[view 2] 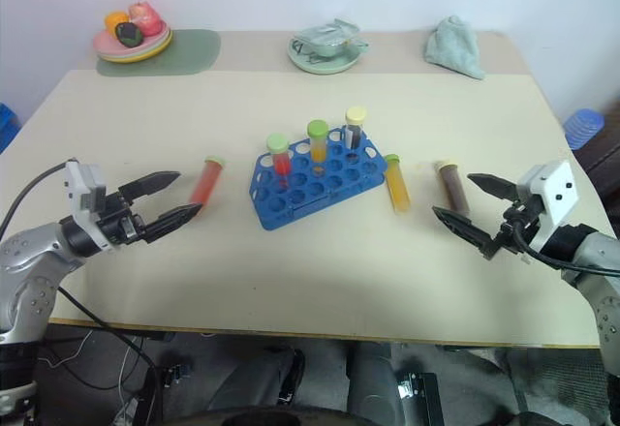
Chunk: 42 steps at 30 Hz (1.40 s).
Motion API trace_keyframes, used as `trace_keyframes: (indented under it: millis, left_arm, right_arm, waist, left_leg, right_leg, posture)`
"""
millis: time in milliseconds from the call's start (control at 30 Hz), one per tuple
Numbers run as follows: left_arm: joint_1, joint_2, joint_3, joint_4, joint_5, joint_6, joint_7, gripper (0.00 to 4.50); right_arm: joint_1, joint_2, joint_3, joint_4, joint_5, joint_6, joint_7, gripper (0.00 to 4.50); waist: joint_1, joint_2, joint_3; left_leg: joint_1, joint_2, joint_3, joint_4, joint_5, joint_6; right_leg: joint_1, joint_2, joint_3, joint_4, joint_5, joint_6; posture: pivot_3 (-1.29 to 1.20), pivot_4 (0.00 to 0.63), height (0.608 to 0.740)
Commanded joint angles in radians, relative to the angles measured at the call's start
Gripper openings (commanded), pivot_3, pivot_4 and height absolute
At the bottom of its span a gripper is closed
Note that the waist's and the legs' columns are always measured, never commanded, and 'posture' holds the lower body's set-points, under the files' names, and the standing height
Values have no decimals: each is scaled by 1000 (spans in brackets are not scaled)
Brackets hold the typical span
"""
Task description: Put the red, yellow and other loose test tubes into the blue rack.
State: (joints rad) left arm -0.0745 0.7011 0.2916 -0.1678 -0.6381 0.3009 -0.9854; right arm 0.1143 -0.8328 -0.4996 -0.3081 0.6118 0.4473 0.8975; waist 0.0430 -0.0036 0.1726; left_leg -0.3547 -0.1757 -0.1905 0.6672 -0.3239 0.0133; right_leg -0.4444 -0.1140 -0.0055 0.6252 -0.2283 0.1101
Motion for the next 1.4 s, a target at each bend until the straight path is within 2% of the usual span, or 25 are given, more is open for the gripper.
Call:
trace_keyframes:
  millis: [33,300,500,633,767,900,1000,1200,1400]
  left_arm:
    - [-9,13,28,-30,-15,5,-2,4237]
    - [-39,16,24,-29,-41,33,-14,4237]
    - [-71,29,6,-51,-78,63,-74,4237]
    - [-105,45,-30,-58,-65,65,-130,4237]
    - [-161,53,-99,-48,-35,66,-168,4237]
    - [-225,27,-165,-46,-4,58,-168,4237]
    - [-254,20,-202,-52,3,63,-184,4237]
    - [-287,18,-250,-54,11,59,-227,4237]
    - [-282,9,-270,-80,15,61,-224,4237]
  right_arm:
    - [6,-2,-40,9,2,-29,19,4500]
    - [-33,-25,-22,33,16,37,-1,4500]
    - [-123,-63,23,99,-56,79,-59,4500]
    - [-240,-109,92,157,-107,198,-145,4500]
    - [-414,-148,206,253,-107,368,-153,4500]
    - [-682,-98,312,377,-111,614,-228,4500]
    - [-819,-70,385,457,-131,715,-238,4500]
    - [-904,-63,507,565,-194,746,-213,4500]
    - [-917,-69,525,618,-236,730,-197,4500]
  waist:
    - [0,0,0]
    - [-2,0,0]
    - [-1,0,0]
    - [-3,0,0]
    - [-2,1,0]
    - [-7,1,1]
    - [-4,1,1]
    - [-2,1,1]
    - [-4,0,0]
  left_leg:
    - [0,0,0,0,0,0]
    - [0,0,0,0,0,0]
    - [0,0,0,0,0,0]
    - [0,0,1,0,0,0]
    - [0,0,1,0,0,0]
    - [-1,0,2,0,0,0]
    - [-1,1,2,0,0,0]
    - [-4,2,2,-1,-1,2]
    - [-4,1,3,0,-2,3]
  right_leg:
    - [0,0,0,0,0,0]
    - [0,0,0,0,0,0]
    - [0,0,0,0,0,0]
    - [0,0,0,0,0,0]
    - [0,0,0,0,1,-1]
    - [-1,0,0,0,1,-2]
    - [-2,0,1,0,2,-2]
    - [-2,1,0,-7,2,-2]
    - [-2,1,0,-8,2,0]
  posture:
    - [0,150,740]
    - [0,150,740]
    - [0,150,740]
    - [0,150,740]
    - [0,150,740]
    - [0,150,740]
    - [0,150,740]
    - [0,150,740]
    - [0,150,740]
